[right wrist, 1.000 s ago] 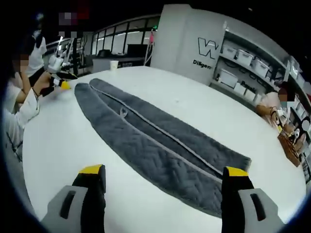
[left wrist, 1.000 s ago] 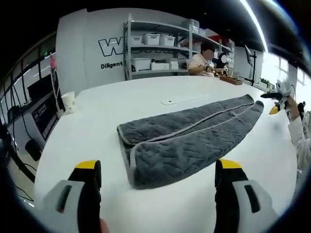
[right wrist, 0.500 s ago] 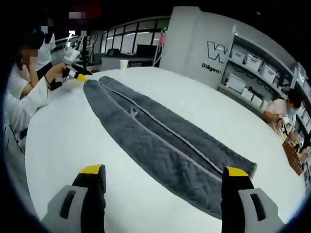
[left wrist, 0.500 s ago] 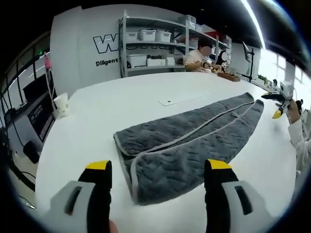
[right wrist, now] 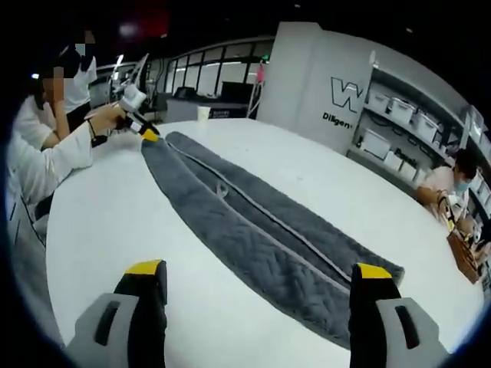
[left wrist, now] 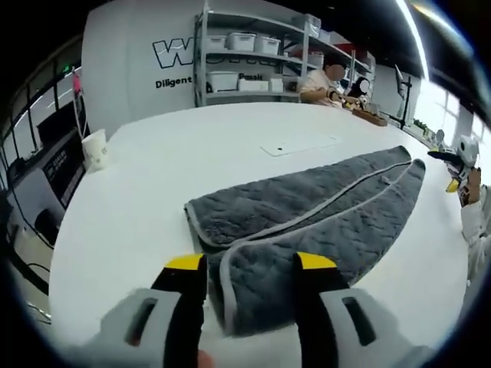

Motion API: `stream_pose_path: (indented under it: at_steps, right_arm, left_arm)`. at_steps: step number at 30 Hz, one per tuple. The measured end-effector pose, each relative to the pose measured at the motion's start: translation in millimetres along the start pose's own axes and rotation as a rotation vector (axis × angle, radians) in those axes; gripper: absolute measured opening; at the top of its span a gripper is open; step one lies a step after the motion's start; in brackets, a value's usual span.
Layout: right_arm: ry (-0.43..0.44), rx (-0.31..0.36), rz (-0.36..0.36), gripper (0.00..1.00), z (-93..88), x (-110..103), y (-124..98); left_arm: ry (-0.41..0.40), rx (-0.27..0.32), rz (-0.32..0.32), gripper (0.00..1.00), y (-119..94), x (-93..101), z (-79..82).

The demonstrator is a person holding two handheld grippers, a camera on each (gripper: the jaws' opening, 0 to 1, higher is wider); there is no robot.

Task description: Open the folded towel by lifting each exposed corner and separating the folded layers until the towel lies flat within the target outline without major curled edges

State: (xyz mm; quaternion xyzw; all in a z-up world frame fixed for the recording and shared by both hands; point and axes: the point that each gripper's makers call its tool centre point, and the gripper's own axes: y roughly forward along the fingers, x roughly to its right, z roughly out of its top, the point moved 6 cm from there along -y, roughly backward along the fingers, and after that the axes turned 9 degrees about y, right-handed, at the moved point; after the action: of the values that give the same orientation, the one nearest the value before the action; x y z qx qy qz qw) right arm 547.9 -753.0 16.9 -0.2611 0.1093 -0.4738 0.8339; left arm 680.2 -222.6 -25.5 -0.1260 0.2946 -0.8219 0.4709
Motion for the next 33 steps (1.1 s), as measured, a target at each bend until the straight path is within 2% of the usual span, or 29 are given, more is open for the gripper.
stream_pose_path:
  at_steps: [7,13,17,23,27,29,33]
  right_arm:
    - [-0.008,-0.002,0.01,0.99,0.3,-2.3,1.1]
    - [-0.009,-0.002,0.012,0.99,-0.2,-3.0,0.9]
    - [-0.009,-0.001,0.009,0.99,-0.6,-3.2,0.7]
    - [-0.013,0.0,0.012,0.99,-0.4,-4.2,1.0]
    - [-0.011,0.001,0.011,0.99,0.5,-3.3,1.1]
    - [-0.012,0.003,0.011,0.99,1.5,-3.1,0.8]
    - [-0.013,0.007,0.011,0.99,2.7,-3.7,-0.7]
  left_arm:
    - [-0.013,-0.028,-0.014,0.23,5.3,-5.5,-3.6]
    - [-0.021,-0.013,-0.013,0.11,6.3,-12.5,-2.8]
    - [0.0,-0.002,-0.021,0.09,4.9,-10.0,-2.1]
    - [0.064,0.09,-0.056,0.07,-5.7,-2.8,6.2]
    - [0.108,0.152,-0.104,0.07,-16.6,0.9,8.0]
    - [0.111,0.155,-0.107,0.07,-20.2,-0.6,5.4]
    - [0.202,0.185,-0.113,0.07,-28.0,1.7,1.3]
